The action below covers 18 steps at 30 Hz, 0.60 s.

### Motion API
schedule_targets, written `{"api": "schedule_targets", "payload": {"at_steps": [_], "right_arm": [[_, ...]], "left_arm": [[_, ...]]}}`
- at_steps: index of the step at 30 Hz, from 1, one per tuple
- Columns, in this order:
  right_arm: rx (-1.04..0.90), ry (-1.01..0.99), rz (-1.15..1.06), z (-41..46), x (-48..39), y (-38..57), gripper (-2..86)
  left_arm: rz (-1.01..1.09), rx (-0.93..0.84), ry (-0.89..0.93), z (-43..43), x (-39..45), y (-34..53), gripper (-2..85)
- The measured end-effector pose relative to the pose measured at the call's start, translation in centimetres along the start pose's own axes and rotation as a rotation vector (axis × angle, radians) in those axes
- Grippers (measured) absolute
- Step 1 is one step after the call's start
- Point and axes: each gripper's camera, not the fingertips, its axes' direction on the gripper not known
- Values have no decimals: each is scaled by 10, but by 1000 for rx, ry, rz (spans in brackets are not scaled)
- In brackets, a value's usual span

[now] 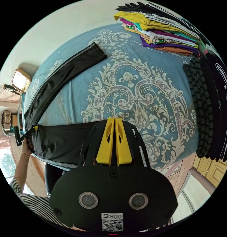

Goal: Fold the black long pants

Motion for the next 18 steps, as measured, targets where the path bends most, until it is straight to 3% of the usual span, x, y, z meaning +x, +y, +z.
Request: {"api": "schedule_targets", "payload": {"at_steps": [3, 8, 13, 18], "right_arm": [[34, 51, 54, 1, -3, -3, -4], [114, -59, -11, -1, -31, 2, -1], [62, -84, -341, 28, -138, 0, 0], [-14, 81, -596, 73, -217, -2, 2]], "left_arm": [[-14, 29, 32, -7, -1, -7, 2], [-19, 47, 43, -13, 2, -20, 2], [-32, 57, 54, -19, 7, -35, 2], [70, 102, -4, -40, 32, -47, 2]]}}
